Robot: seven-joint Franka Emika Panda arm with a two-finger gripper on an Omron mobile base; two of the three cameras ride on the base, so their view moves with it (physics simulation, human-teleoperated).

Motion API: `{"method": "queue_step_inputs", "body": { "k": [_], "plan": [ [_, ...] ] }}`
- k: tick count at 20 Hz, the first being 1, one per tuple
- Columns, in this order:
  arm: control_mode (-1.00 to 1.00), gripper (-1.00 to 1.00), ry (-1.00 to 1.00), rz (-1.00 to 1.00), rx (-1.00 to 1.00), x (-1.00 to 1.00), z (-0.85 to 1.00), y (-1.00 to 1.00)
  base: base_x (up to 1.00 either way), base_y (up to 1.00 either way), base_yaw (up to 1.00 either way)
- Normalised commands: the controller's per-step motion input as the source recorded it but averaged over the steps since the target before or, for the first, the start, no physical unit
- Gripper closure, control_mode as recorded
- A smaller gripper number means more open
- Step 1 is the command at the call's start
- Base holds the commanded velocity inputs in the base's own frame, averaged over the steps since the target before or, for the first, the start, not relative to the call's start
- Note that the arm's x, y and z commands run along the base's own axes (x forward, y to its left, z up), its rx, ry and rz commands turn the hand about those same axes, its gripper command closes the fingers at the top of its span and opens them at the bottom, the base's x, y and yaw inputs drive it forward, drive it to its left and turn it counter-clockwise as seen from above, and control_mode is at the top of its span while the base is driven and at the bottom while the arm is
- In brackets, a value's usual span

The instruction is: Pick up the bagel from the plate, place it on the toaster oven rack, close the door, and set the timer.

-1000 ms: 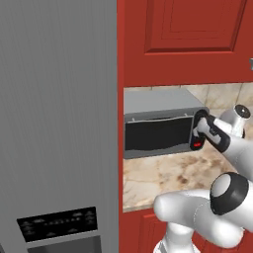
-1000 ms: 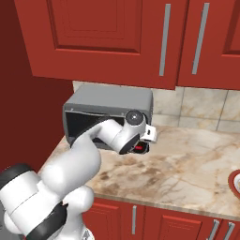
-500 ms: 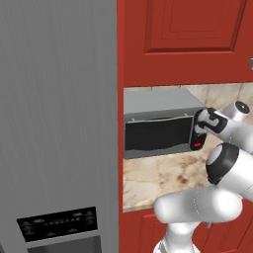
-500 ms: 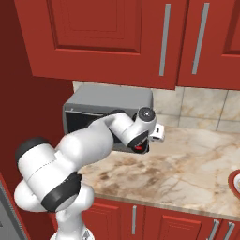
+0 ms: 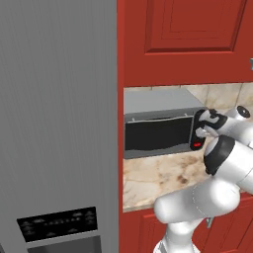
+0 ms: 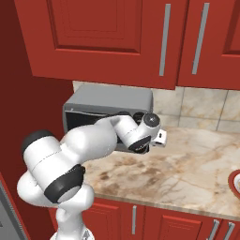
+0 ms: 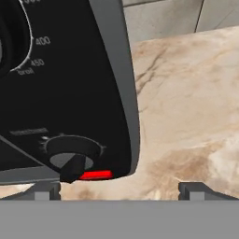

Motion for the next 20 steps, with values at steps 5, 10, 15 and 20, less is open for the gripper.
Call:
{"method": "queue_step_inputs", "body": {
  "k": [5,10,15,20],
  "plan": [
    [-1.00,-1.00,0.00,0.00,0.04,0.25,0.00,0.00,0.00,0.00,0.00],
    [-1.00,-1.00,0.01,0.00,0.04,0.21,0.00,0.05,0.00,0.00,0.00],
    [-1.00,-1.00,0.05,0.00,0.01,0.18,-0.01,0.09,0.00,0.00,0.00],
    [-1.00,-1.00,0.05,0.00,0.01,0.29,-0.08,0.00,0.00,0.00,0.00]
  ]
}}
